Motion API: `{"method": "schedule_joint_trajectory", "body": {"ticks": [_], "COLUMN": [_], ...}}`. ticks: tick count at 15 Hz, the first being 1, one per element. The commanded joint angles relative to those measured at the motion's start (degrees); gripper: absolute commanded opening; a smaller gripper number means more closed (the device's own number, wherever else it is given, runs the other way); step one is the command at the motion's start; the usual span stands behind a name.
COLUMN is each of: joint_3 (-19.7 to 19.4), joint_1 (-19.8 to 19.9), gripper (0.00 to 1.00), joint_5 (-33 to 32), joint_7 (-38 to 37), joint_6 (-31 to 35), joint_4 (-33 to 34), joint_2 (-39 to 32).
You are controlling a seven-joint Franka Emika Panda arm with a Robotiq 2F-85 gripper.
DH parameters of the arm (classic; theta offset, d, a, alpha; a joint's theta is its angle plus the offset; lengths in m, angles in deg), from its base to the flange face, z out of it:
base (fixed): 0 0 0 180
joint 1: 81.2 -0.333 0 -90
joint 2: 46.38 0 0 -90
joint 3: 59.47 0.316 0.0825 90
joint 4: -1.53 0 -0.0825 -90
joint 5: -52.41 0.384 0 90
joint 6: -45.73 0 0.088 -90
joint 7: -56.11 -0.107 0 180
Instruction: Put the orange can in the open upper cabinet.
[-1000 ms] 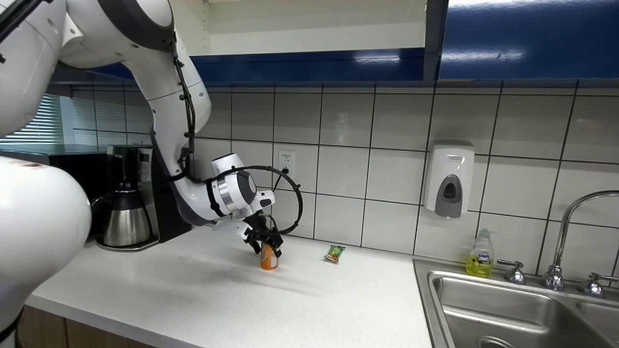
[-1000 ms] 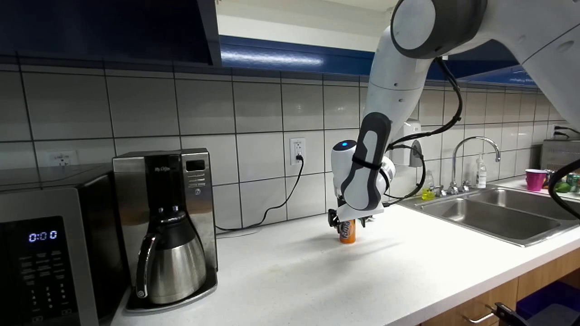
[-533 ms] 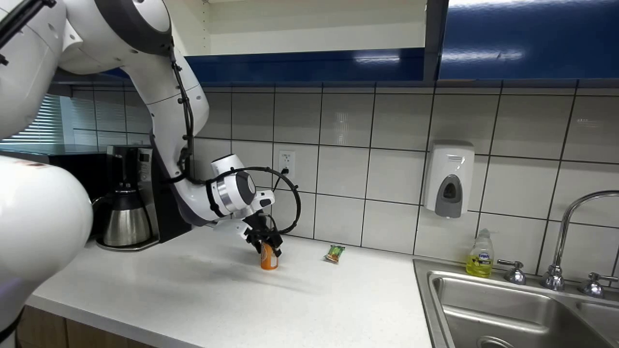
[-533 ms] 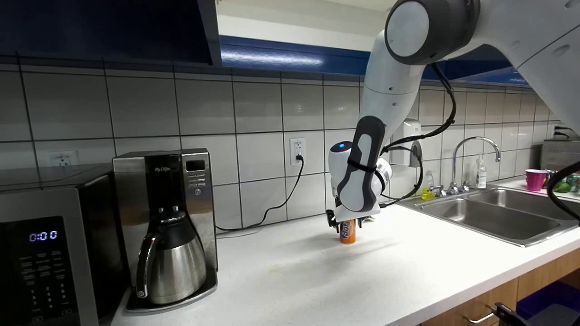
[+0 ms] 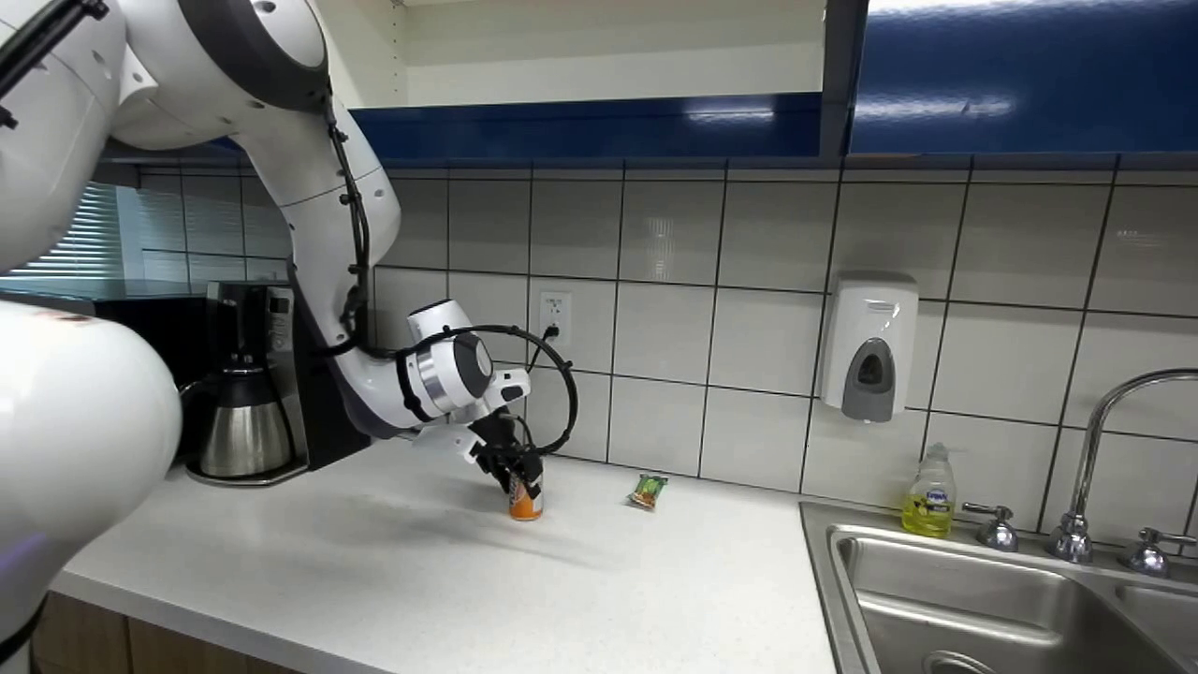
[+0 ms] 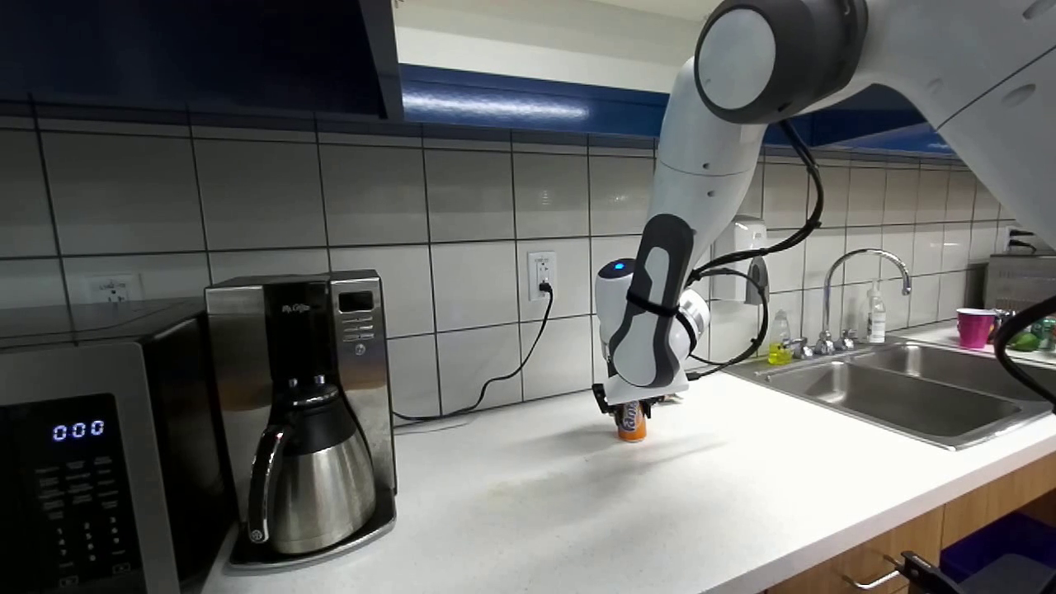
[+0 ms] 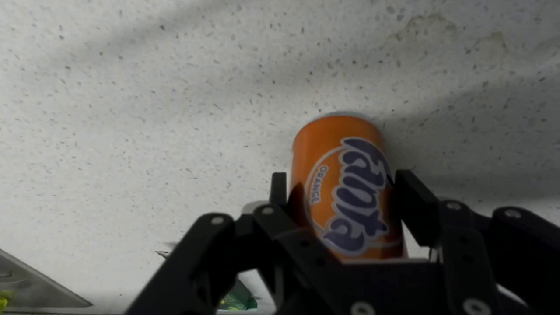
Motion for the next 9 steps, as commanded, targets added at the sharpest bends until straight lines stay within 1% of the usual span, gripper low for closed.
{"method": "schedule_joint_trajectory", "body": {"ticks": [1,5,9], "joint_3": [-1.6,-1.5,-2.0], "joint_1": [-1.8,-2.3,-4.1], "gripper": [0.38,0.38,0.38], "joint_5": [1.2,1.9,0.6], "joint_7": [0.0,0.9,1.3], "joint_6": [0.5,-1.6,-6.9], "joint_4": [0.7,0.1,-0.7], "joint_2": [-0.8,1.1,4.7]}}
